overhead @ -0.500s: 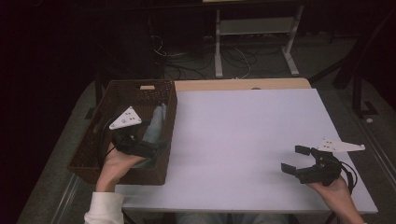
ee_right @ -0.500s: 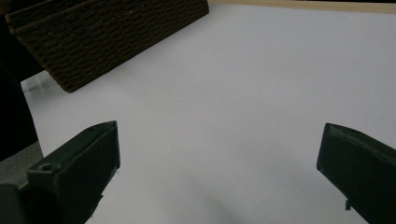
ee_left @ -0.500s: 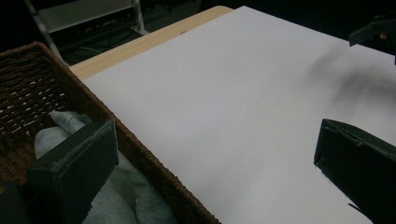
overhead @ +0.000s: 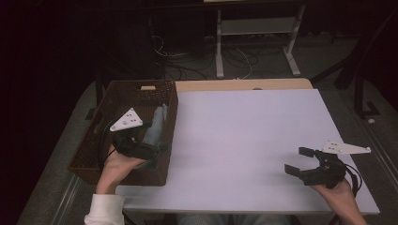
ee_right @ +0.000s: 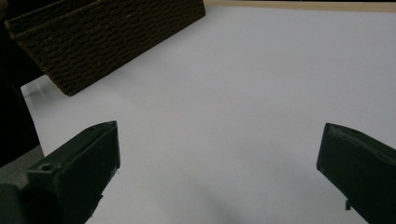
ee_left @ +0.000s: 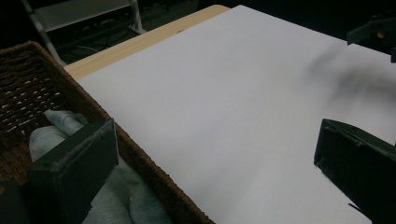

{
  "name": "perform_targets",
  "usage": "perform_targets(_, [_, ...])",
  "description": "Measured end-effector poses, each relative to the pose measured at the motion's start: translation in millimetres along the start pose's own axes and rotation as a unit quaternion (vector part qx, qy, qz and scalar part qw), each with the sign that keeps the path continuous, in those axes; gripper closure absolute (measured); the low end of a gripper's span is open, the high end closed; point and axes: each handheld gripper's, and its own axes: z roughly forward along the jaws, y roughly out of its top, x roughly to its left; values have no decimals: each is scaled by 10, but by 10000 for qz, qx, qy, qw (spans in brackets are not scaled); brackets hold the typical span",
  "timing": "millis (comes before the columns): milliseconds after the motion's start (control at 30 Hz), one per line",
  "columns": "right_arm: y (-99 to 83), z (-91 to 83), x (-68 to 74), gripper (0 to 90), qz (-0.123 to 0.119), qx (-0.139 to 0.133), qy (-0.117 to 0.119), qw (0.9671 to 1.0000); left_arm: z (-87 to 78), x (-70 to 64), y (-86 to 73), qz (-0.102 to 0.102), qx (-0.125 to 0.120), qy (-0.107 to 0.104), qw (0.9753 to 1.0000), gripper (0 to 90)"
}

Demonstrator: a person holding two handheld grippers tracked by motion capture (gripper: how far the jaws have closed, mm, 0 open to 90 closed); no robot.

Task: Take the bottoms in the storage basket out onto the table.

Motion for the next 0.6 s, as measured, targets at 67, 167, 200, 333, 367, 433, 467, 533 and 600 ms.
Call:
perform_targets(67, [-1,-3,0,0,17,9,12,10000,2,-10,0,13,17,8,10000,0])
perform_targets(167, [-4,-11,-2,0,72,-2,44,10000,0,-27,-3,4,51,3,10000,0])
perform_targets(200, [-4,-11,-2,0,72,-2,44,10000,0,-27,-3,4,51,3,10000,0])
perform_targets(333, [-10,-20,-12,0,98,-23,30,9999,-6,-35,3,15,95,3,10000,0])
perform_targets(367, [-10,-20,-12,0,98,-23,30,9999,-10,-35,5,-1,90,1,10000,0])
perform_targets(433, [-10,-18,-16,0,111,-12,18,9999,-22,-25,4,4,116,17,9999,0])
perform_targets(467, [-10,-18,-17,0,114,-5,16,9999,-29,-19,-2,1,123,27,9999,0])
perform_targets(533, [-9,-18,-20,0,128,-3,25,9999,-43,-1,-22,-25,139,37,9999,0])
perform_targets(600, [-8,-17,-24,0,143,-10,36,9999,-70,26,-40,-77,160,66,9998,0])
